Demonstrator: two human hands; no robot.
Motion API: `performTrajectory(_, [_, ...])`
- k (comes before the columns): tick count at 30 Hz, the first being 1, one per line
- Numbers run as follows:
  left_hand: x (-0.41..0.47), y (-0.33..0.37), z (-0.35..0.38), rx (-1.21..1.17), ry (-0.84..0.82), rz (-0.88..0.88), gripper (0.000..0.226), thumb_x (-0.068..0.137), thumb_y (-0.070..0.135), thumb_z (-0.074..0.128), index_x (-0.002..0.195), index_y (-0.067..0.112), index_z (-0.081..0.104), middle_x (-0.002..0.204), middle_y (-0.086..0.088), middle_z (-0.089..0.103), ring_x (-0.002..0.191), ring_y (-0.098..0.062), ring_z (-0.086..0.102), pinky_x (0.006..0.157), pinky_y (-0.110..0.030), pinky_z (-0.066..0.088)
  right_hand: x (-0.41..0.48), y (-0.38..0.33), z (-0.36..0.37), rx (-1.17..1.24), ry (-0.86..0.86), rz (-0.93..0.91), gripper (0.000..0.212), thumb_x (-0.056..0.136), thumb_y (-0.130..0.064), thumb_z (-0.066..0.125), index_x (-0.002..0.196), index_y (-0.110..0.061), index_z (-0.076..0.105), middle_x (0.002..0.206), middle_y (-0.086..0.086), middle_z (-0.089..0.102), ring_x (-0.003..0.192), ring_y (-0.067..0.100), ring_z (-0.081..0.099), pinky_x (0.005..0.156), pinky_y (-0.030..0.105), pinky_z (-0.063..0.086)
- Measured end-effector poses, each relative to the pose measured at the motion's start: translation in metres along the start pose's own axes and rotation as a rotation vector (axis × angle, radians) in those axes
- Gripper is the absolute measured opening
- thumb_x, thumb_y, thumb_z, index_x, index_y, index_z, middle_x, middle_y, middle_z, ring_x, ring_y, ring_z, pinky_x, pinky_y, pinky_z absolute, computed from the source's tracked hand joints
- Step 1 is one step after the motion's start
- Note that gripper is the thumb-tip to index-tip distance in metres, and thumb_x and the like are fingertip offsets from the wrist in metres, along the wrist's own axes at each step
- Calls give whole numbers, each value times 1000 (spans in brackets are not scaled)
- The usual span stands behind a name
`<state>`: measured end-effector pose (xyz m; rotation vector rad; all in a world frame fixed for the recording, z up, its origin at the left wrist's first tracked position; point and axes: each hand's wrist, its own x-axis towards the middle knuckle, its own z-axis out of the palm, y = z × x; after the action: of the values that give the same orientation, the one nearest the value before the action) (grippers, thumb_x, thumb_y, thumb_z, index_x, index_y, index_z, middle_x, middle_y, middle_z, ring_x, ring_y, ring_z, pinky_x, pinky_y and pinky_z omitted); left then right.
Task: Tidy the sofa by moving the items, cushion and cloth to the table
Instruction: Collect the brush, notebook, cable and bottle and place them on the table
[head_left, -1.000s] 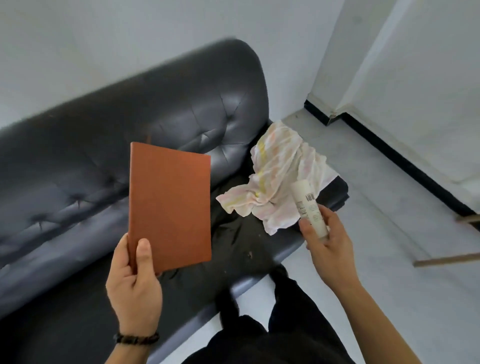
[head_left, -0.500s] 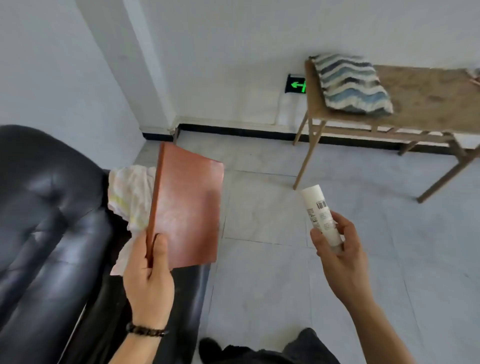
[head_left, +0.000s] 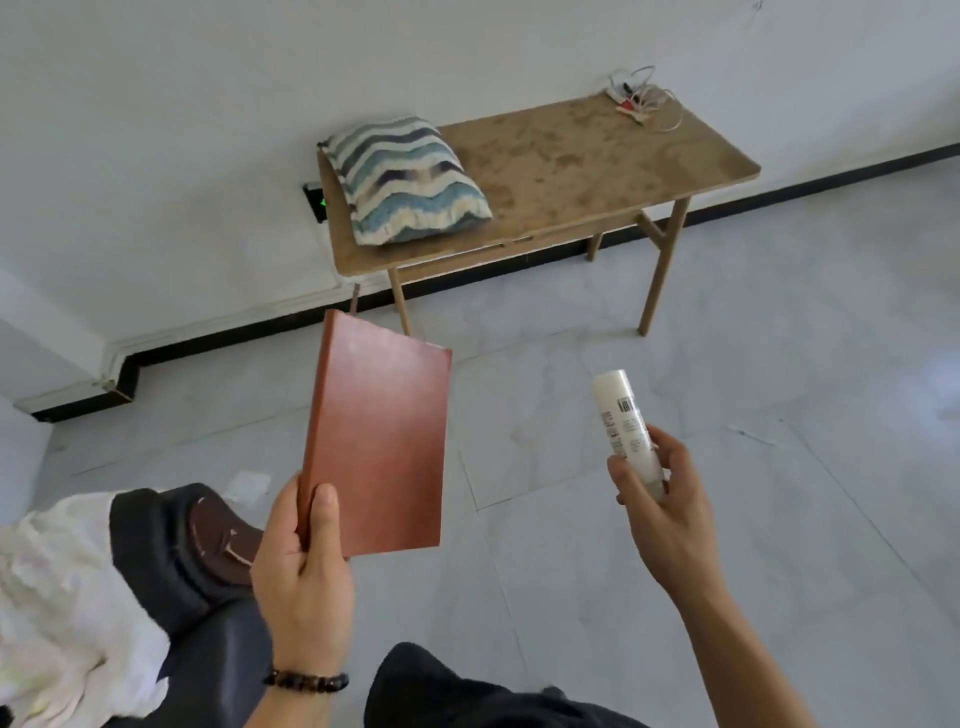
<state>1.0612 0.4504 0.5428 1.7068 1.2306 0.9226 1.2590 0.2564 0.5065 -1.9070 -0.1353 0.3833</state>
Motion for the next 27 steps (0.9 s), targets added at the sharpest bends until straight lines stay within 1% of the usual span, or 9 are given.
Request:
performTrajectory(3, [25,20,44,-14,11,-24,35,97,34,50,125,17,61,100,6,65,89,-8,59,83,-28,49,55,-9,-11,-1,47,3,38,91,-34,67,121,-48,48,115,-11,61,94,21,67,73,32,51])
performTrajectory(6, [60,26,94,-19,-2,-20,31,94,37,51,120,26,62,95,15,69,88,-3,63,73,-12,49,111,-10,1,-3,61,17,39,91,-35,67,122,-48,48,116,-10,61,96,20,66,72,30,48])
performTrajectory(10, [125,36,176,-12,-120,4,36,95,35,48,121,15,64,101,3,70,93,-12,65,74,-6,48,192,-19,17,6,99,55,40,91,-35,68,124,-45,49,116,-9,62,98,21,66,75,31,50])
performTrajectory(14, [197,75,252,-34,-272,78,23,97,28,48,113,22,64,93,15,70,89,6,63,69,0,44,264,-59,6,-9,226,67,39,90,-36,69,120,-49,50,115,-11,63,98,20,67,75,35,53])
performTrajectory(18, [259,127,334,-134,-384,129,36,96,34,47,124,17,62,110,5,70,99,3,63,74,-5,49,328,-88,-25,2,385,42,39,90,-38,69,122,-49,49,114,-11,63,93,21,68,79,46,56])
performTrajectory(22, [302,170,415,-201,-427,207,38,98,37,50,130,19,59,123,14,65,115,-3,59,94,-20,50,384,-87,-43,53,495,73,39,91,-36,69,122,-47,48,112,-13,61,91,22,68,78,48,58])
performTrajectory(25, [318,178,481,-189,-443,189,33,97,39,51,126,25,58,111,37,62,110,10,56,90,-8,45,438,-71,-48,62,504,107,39,91,-36,69,123,-46,49,113,-12,61,92,21,68,80,47,57])
performTrajectory(26, [322,178,503,-177,-445,175,36,96,41,50,128,24,57,115,34,62,113,10,55,95,-12,45,458,-64,-49,66,495,120,39,90,-37,69,123,-47,49,114,-11,61,93,21,68,81,48,57])
performTrajectory(27, [324,181,524,-154,-448,153,41,96,44,50,131,23,57,121,26,63,117,4,55,101,-22,46,481,-58,-51,72,485,132,40,90,-38,69,123,-48,49,114,-10,61,93,21,68,81,48,57])
